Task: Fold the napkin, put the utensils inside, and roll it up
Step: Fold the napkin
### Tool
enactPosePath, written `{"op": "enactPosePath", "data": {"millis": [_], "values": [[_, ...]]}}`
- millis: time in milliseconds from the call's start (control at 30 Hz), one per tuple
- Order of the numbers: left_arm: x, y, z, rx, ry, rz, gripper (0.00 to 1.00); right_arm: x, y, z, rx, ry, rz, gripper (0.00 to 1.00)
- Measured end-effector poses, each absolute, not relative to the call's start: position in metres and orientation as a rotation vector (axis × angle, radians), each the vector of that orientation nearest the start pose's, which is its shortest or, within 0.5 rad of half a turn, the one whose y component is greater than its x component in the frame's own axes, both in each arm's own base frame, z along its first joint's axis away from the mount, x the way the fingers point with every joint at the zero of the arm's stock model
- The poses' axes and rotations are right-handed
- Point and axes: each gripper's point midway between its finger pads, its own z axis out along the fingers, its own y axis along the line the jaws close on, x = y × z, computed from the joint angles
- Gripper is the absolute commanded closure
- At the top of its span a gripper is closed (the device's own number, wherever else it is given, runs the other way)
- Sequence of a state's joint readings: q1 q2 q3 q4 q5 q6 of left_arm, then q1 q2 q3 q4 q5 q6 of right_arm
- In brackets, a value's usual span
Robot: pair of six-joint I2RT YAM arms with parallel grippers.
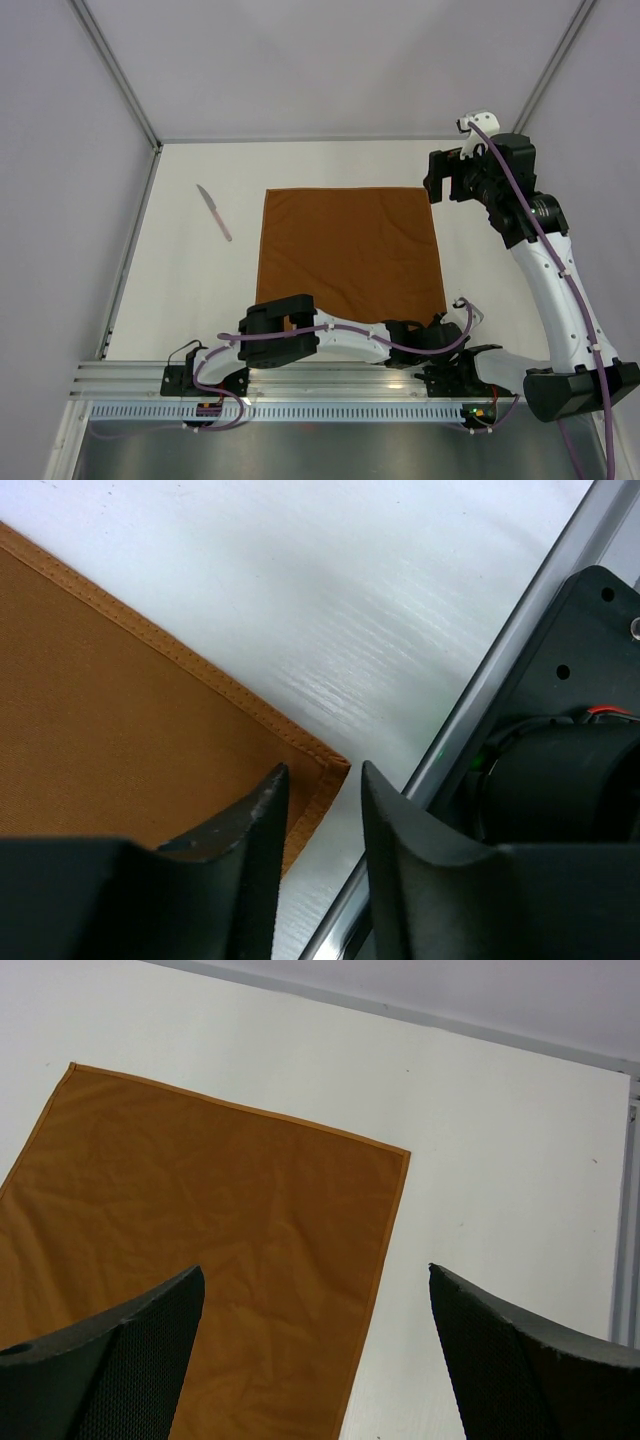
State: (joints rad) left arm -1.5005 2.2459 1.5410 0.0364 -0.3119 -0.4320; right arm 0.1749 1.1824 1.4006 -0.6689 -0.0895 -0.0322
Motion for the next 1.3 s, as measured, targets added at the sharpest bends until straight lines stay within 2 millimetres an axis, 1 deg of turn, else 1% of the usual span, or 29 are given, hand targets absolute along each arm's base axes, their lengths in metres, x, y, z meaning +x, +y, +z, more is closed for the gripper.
{"op": "enactPosePath", "data": {"millis": [133,233,267,333,367,433,733,967,1133,1233,1300], "values": [[0.078,-0.578,0.024,1.014,2.058,-0.713,0.77,0.344,0.075,0.321,-0.266,2.013,0.181,0.02],[0.078,-0.578,0.023,1.011,2.056,-0.715,0.83,0.344,0.075,0.321,-0.266,2.013,0.181,0.02],[0.078,-0.579,0.023,1.011,2.055,-0.716,0.87,0.344,0.075,0.321,-0.266,2.012,0.181,0.02],[0.079,-0.579,0.022,1.011,2.055,-0.716,0.90,0.344,0.075,0.320,-0.267,2.013,0.181,0.02],[0.078,-0.579,0.022,1.010,2.055,-0.716,0.94,0.344,0.075,0.320,-0.267,2.014,0.182,0.02],[0.079,-0.579,0.022,1.011,2.055,-0.715,0.98,0.344,0.076,0.319,-0.267,2.015,0.183,0.02],[0.080,-0.579,0.022,0.995,2.040,-0.739,0.98,0.343,0.077,0.319,-0.271,2.016,0.188,0.02],[0.079,-0.567,0.026,1.008,2.036,-0.769,0.98,0.345,0.077,0.316,-0.274,2.025,0.191,0.02],[0.081,-0.568,0.046,0.994,2.019,-0.821,0.98,0.347,0.078,0.311,-0.286,2.040,0.186,0.03],[0.086,-0.566,0.062,0.978,2.006,-0.855,0.98,0.348,0.078,0.309,-0.294,2.043,0.184,0.03],[0.092,-0.567,0.075,0.952,1.993,-0.876,0.98,0.348,0.078,0.309,-0.301,2.042,0.185,0.03]]}}
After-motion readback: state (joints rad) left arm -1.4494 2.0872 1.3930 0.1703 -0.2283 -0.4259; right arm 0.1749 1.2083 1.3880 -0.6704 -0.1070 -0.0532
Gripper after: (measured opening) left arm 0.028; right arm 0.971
